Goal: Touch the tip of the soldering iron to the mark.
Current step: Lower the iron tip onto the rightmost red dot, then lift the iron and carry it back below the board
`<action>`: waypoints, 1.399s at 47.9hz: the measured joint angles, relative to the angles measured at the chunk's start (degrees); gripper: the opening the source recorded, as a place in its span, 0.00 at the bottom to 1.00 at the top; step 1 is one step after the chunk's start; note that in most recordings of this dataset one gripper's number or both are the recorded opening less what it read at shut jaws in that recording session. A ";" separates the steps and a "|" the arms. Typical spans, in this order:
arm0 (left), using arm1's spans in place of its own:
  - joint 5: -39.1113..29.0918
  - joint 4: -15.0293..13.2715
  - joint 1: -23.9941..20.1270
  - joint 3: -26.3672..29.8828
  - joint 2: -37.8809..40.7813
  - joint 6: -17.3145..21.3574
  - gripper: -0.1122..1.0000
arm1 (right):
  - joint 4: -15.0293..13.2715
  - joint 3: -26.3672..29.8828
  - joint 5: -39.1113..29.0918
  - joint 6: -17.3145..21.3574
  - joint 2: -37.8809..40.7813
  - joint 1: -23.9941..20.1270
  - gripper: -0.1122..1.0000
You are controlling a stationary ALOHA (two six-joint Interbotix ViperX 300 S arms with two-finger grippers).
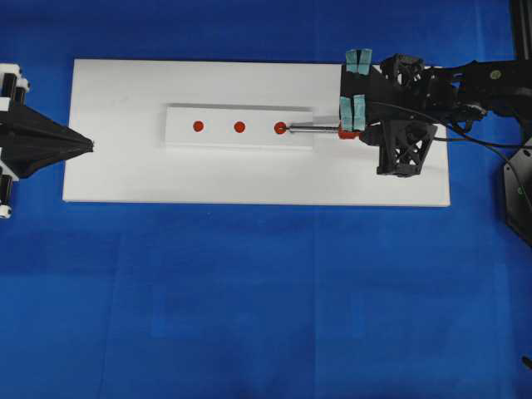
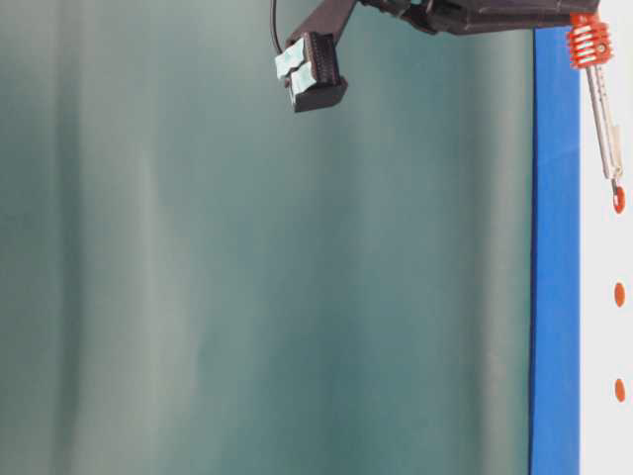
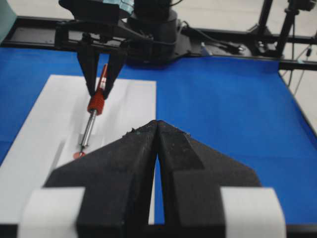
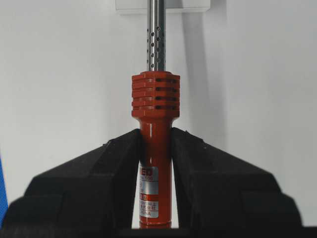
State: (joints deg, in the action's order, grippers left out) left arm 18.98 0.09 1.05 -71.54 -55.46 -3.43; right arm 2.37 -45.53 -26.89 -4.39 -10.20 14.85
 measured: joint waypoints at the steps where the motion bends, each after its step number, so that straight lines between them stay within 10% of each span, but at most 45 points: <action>1: 0.00 0.00 0.00 0.00 0.00 0.00 0.10 | 0.00 0.00 0.09 0.00 0.09 0.09 0.16; 67: 0.00 0.00 0.00 0.00 0.00 0.00 0.10 | -2.20 8.35 -12.13 0.09 -10.99 -0.09 0.16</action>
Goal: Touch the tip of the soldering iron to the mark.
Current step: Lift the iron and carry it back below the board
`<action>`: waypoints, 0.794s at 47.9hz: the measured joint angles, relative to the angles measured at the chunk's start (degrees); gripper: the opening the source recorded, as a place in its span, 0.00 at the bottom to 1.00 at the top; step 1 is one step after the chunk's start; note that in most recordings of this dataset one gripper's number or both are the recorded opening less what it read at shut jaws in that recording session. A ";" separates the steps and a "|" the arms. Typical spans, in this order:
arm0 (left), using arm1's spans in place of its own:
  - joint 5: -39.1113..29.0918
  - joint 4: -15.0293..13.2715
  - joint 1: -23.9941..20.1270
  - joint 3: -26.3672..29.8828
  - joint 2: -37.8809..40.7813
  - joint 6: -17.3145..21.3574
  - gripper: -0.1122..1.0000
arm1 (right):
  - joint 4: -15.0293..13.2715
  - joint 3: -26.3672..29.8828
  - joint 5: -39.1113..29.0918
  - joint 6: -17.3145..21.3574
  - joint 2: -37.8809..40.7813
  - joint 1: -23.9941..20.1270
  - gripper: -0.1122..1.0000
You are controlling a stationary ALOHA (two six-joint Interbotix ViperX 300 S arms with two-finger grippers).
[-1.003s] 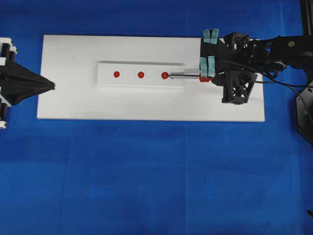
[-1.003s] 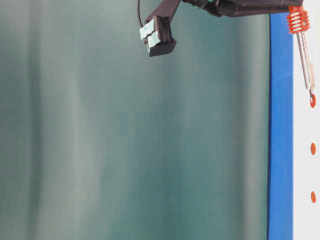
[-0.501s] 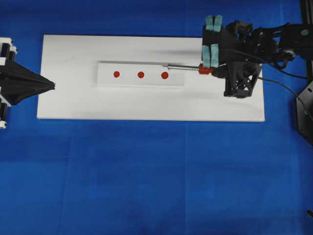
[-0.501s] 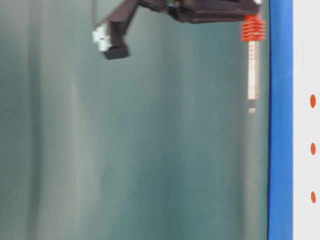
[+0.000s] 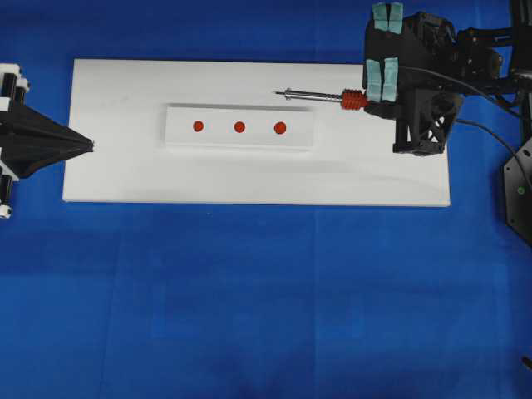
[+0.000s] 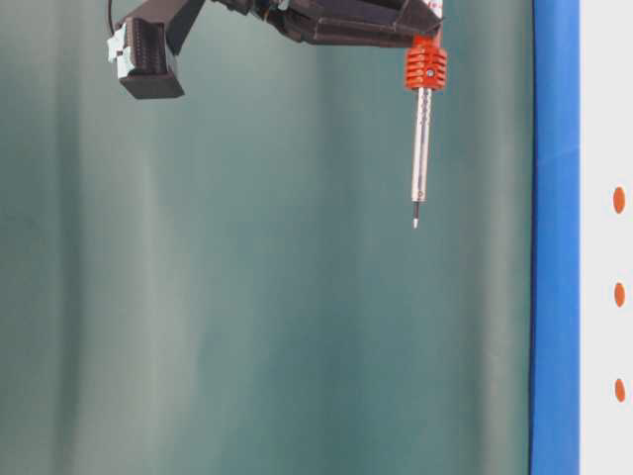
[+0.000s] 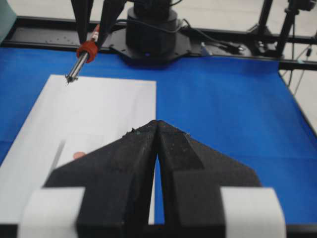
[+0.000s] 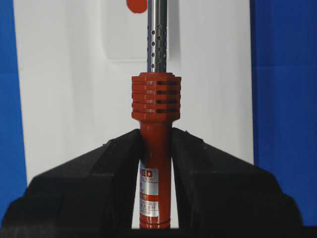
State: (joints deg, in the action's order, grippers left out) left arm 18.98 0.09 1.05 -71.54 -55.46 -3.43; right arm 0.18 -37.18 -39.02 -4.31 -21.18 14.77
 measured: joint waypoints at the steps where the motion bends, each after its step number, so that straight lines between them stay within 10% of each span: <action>1: 0.00 0.00 0.00 0.00 0.00 0.00 0.10 | 0.00 0.00 0.00 0.00 0.00 0.00 0.16; 14: -0.09 -0.09 -0.09 0.00 0.00 -0.09 0.10 | 0.00 0.00 -0.09 4.48 -0.09 -1.23 0.16; 38: 0.00 -0.09 0.00 0.00 -0.09 0.00 0.10 | -6.59 -0.79 0.97 26.98 -0.97 -22.50 0.16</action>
State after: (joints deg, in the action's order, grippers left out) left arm 18.98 0.00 1.05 -71.54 -55.55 -3.43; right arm -6.42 -37.97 -38.06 22.68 -22.15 -7.73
